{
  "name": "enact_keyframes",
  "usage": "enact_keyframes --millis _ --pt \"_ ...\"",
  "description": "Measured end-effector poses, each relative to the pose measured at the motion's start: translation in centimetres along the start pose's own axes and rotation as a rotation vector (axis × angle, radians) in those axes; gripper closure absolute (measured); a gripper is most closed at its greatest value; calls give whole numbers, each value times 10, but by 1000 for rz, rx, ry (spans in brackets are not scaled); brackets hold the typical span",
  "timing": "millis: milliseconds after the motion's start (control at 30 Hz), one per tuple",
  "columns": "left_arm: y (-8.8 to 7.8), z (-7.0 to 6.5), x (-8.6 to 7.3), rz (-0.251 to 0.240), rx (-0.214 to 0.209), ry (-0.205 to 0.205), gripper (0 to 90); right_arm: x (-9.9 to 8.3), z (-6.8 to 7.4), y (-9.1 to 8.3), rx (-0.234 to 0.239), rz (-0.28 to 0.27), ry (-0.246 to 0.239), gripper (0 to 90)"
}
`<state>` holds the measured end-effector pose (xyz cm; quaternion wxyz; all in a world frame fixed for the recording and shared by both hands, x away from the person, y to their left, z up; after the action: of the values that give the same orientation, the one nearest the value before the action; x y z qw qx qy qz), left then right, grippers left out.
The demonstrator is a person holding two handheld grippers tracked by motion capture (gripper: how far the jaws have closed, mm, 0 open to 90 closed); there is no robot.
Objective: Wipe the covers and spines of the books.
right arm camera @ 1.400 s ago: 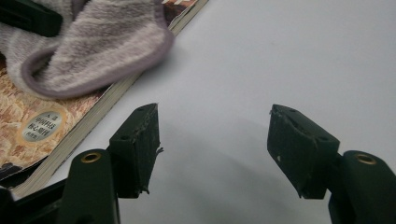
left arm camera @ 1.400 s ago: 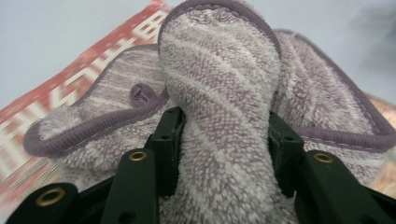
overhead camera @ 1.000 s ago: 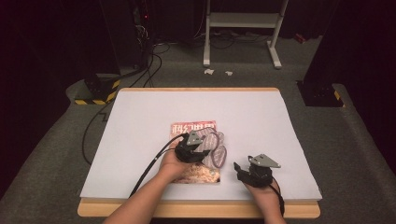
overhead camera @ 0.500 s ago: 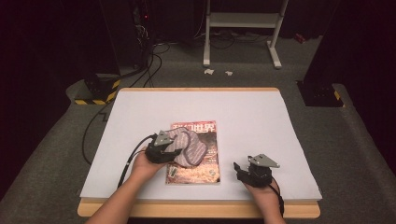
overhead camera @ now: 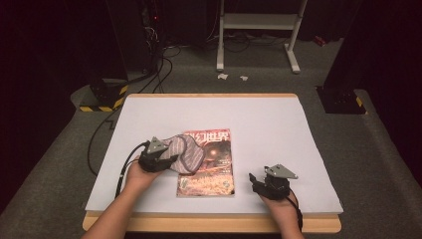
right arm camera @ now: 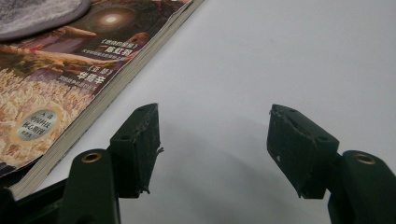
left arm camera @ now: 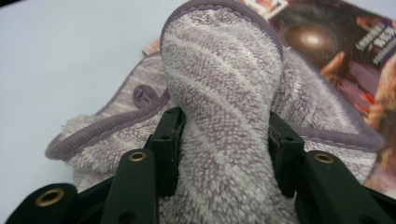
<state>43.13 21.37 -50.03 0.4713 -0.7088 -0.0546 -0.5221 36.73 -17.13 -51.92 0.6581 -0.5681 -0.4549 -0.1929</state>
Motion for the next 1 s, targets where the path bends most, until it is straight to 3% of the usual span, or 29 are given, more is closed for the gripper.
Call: enact_keyframes --millis 300,433,600,767,933,1000 --pt "4 19 33 -15 20 27 557 0 0 0 4 -4 -2 349" --pt "14 25 43 -31 17 14 556 0 -1 0 5 -4 -2 349" --pt "34 31 46 -8 12 3 556 0 0 -1 4 -5 0 349" --pt "54 34 41 14 -12 -35 556 0 -1 -1 5 -5 3 349" --pt "65 32 39 17 -17 -33 555 0 -1 -1 7 -9 3 350" --pt "67 28 41 25 -6 -11 556 0 -1 -1 7 -8 2 350"
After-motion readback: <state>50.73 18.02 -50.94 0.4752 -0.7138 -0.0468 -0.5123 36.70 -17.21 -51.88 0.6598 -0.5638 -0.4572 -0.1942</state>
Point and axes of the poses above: each handheld gripper's, and its own axes: y roughly forward along the jaws, x roughly out of its top, z roughly to its left, the point moved 3 cm from there along y, roughly forward along the jaws, and after that the axes turned 6 degrees about -x, right-handed, at the moved point
